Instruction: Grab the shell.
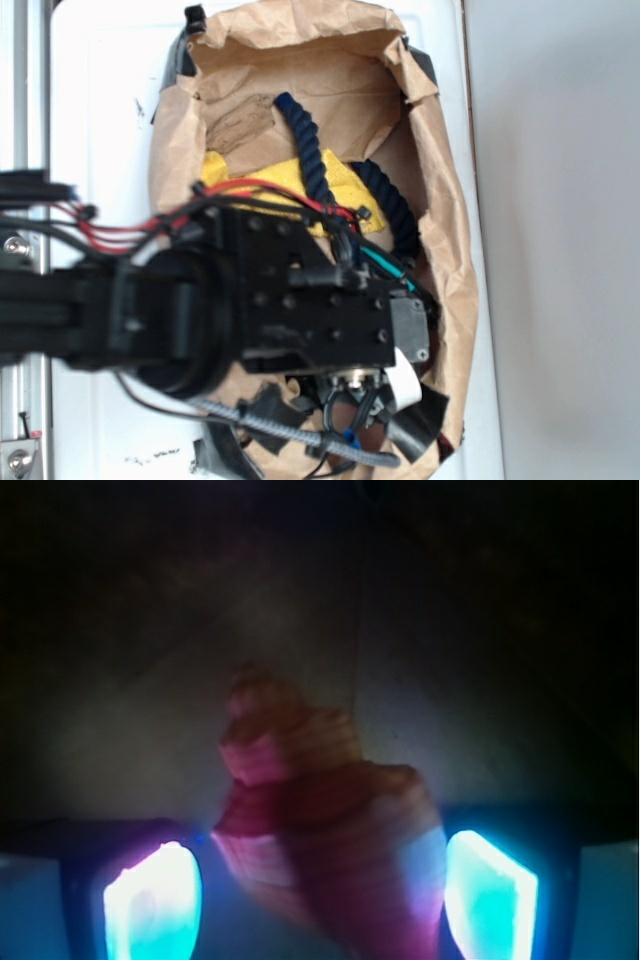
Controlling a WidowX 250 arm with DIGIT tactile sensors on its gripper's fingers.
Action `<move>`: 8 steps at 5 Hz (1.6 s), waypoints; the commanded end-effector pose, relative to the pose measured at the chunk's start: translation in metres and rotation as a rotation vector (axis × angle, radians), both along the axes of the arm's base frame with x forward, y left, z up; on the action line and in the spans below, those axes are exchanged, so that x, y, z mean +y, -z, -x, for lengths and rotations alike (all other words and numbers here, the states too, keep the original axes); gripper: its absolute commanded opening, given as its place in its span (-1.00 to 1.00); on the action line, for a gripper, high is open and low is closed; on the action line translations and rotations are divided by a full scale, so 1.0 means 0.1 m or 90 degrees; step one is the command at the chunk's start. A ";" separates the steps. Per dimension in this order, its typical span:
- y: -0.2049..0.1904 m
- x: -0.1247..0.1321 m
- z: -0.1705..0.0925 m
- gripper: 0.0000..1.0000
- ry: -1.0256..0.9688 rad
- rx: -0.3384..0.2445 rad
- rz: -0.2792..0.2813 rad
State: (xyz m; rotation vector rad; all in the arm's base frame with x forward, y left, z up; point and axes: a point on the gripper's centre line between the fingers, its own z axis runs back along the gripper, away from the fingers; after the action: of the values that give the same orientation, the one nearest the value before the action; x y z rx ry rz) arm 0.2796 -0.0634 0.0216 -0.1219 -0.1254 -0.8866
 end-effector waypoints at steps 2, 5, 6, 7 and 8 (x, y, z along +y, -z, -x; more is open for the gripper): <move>-0.18 0.25 -0.22 -1.00 -0.054 -0.026 0.036; -1.27 0.94 -0.09 -1.00 -0.288 -0.105 0.047; -1.57 0.89 0.04 -1.00 -0.408 -0.076 -0.022; -1.81 0.82 0.17 -1.00 -0.458 -0.017 -0.028; -1.97 0.80 0.35 -1.00 -0.457 0.002 -0.012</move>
State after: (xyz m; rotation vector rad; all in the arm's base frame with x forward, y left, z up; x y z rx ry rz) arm 0.2451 0.0208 0.1983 -0.0708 -0.0747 -0.1691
